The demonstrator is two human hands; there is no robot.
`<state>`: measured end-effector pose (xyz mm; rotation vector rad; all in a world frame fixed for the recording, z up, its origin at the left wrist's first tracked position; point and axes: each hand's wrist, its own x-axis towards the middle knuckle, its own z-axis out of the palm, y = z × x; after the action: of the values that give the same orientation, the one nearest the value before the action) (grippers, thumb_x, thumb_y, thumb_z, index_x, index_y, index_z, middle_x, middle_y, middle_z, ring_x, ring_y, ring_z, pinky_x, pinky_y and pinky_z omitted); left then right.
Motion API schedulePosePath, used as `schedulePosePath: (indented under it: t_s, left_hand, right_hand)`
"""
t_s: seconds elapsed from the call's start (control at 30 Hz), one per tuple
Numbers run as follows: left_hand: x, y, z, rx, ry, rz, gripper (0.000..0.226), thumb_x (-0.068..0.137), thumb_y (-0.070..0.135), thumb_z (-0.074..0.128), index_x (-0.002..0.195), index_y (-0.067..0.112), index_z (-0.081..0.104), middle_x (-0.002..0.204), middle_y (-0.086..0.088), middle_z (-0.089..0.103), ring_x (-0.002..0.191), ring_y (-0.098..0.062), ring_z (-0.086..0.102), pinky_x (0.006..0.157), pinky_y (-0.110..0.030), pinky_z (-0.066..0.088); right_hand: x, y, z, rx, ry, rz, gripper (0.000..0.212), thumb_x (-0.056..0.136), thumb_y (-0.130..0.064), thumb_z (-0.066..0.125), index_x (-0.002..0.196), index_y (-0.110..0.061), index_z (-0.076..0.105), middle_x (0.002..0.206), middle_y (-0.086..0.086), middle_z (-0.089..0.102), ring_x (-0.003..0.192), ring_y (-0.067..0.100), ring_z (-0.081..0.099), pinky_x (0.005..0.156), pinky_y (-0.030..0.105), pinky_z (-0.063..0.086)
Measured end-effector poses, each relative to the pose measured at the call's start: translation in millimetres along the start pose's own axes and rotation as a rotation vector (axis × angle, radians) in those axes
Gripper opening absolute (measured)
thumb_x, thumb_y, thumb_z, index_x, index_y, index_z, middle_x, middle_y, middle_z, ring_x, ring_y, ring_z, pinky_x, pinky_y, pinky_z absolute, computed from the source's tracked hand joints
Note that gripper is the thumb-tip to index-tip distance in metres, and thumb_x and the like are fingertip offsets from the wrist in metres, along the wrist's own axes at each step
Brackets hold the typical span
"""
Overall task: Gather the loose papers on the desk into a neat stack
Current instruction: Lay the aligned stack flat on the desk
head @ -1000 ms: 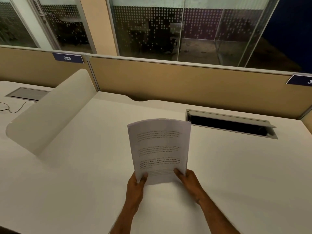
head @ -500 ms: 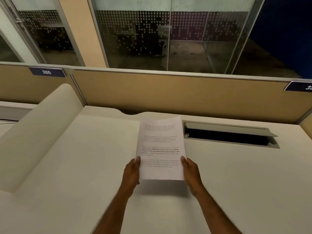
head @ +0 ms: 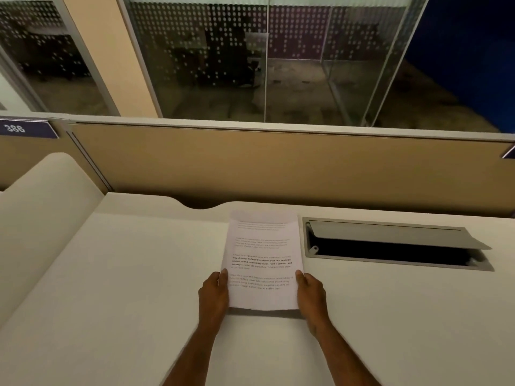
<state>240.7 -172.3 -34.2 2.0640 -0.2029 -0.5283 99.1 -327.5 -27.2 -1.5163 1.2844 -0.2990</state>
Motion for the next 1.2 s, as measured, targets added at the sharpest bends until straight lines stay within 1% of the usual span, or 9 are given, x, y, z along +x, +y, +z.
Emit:
schedulePosePath:
  t_s: [0.07, 0.13, 0.27, 0.37, 0.43, 0.63, 0.97, 1.1, 1.2]
  left_hand:
    - [11, 3, 4, 0.028, 0.002, 0.001, 0.041, 0.108, 0.035, 0.043, 0.085, 0.004, 0.057, 0.086, -0.013, 0.07, 0.081, -0.028, 0.067, 0.066, -0.032, 0.049]
    - [20, 6, 6, 0.053, 0.009, 0.021, 0.037, 0.108, 0.034, 0.044, 0.096, 0.005, 0.063, 0.092, -0.007, 0.071, 0.085, -0.027, 0.068, 0.066, -0.026, 0.049]
    - [24, 10, 8, 0.121, 0.067, 0.063, 0.036, 0.108, 0.032, 0.045, 0.115, 0.005, 0.068, 0.103, -0.007, 0.071, 0.089, -0.027, 0.065, 0.08, -0.034, 0.052]
    - [21, 11, 7, 0.206, 0.121, 0.052, 0.036, 0.108, 0.03, 0.046, 0.107, 0.006, 0.073, 0.098, -0.011, 0.075, 0.091, -0.033, 0.069, 0.077, -0.033, 0.048]
    - [20, 11, 5, 0.249, 0.163, 0.03, 0.035, 0.106, 0.026, 0.048, 0.094, 0.004, 0.074, 0.091, -0.013, 0.076, 0.082, -0.032, 0.066, 0.073, -0.032, 0.045]
    - [16, 17, 1, 0.318, 0.154, 0.013, 0.038, 0.105, 0.031, 0.053, 0.084, 0.008, 0.075, 0.085, -0.013, 0.077, 0.075, -0.031, 0.066, 0.068, -0.032, 0.048]
    - [11, 17, 3, 0.362, 0.126, -0.026, 0.037, 0.105, 0.029, 0.052, 0.092, -0.001, 0.069, 0.082, -0.008, 0.062, 0.078, -0.03, 0.062, 0.068, -0.032, 0.043]
    - [12, 17, 4, 0.369, 0.124, -0.03, 0.035, 0.105, 0.027, 0.051, 0.095, -0.003, 0.067, 0.089, -0.011, 0.063, 0.083, -0.032, 0.064, 0.07, -0.032, 0.044]
    - [13, 17, 4, 0.359, 0.121, -0.034, 0.036, 0.105, 0.028, 0.05, 0.102, -0.002, 0.068, 0.098, -0.017, 0.069, 0.088, -0.035, 0.065, 0.073, -0.035, 0.047]
  right_hand:
    - [9, -2, 4, -0.038, 0.054, -0.011, 0.036, 0.106, -0.029, 0.044, 0.086, -0.006, 0.062, 0.095, 0.011, 0.071, 0.07, 0.011, 0.059, 0.053, 0.017, 0.042]
    - [15, -2, 5, -0.066, 0.098, -0.024, 0.032, 0.105, -0.026, 0.048, 0.091, -0.004, 0.066, 0.099, 0.013, 0.073, 0.076, 0.017, 0.064, 0.058, 0.019, 0.047]
    - [17, -2, 4, -0.081, 0.146, -0.044, 0.029, 0.104, -0.019, 0.051, 0.101, 0.001, 0.072, 0.104, 0.014, 0.075, 0.088, 0.026, 0.07, 0.067, 0.024, 0.052]
    - [17, -1, 3, -0.107, 0.183, -0.037, 0.031, 0.104, -0.018, 0.051, 0.099, 0.004, 0.072, 0.103, 0.017, 0.073, 0.086, 0.026, 0.068, 0.065, 0.022, 0.049]
    - [16, -2, 3, -0.11, 0.217, -0.027, 0.029, 0.104, -0.018, 0.052, 0.099, 0.004, 0.072, 0.102, 0.019, 0.07, 0.083, 0.024, 0.064, 0.063, 0.02, 0.046]
    - [12, -5, 6, -0.125, 0.246, -0.06, 0.027, 0.101, -0.016, 0.057, 0.105, 0.004, 0.074, 0.104, 0.021, 0.069, 0.08, 0.021, 0.059, 0.071, 0.024, 0.048]
    - [14, -7, 8, -0.143, 0.238, -0.025, 0.029, 0.102, -0.019, 0.056, 0.112, 0.003, 0.072, 0.111, 0.021, 0.07, 0.088, 0.028, 0.068, 0.076, 0.032, 0.06]
    - [14, -7, 9, -0.147, 0.234, 0.008, 0.029, 0.103, -0.019, 0.054, 0.116, 0.004, 0.068, 0.114, 0.02, 0.069, 0.082, 0.02, 0.061, 0.07, 0.026, 0.053]
    - [14, -7, 9, -0.154, 0.234, 0.013, 0.03, 0.103, -0.019, 0.054, 0.114, 0.005, 0.067, 0.116, 0.021, 0.067, 0.088, 0.025, 0.065, 0.072, 0.026, 0.052]
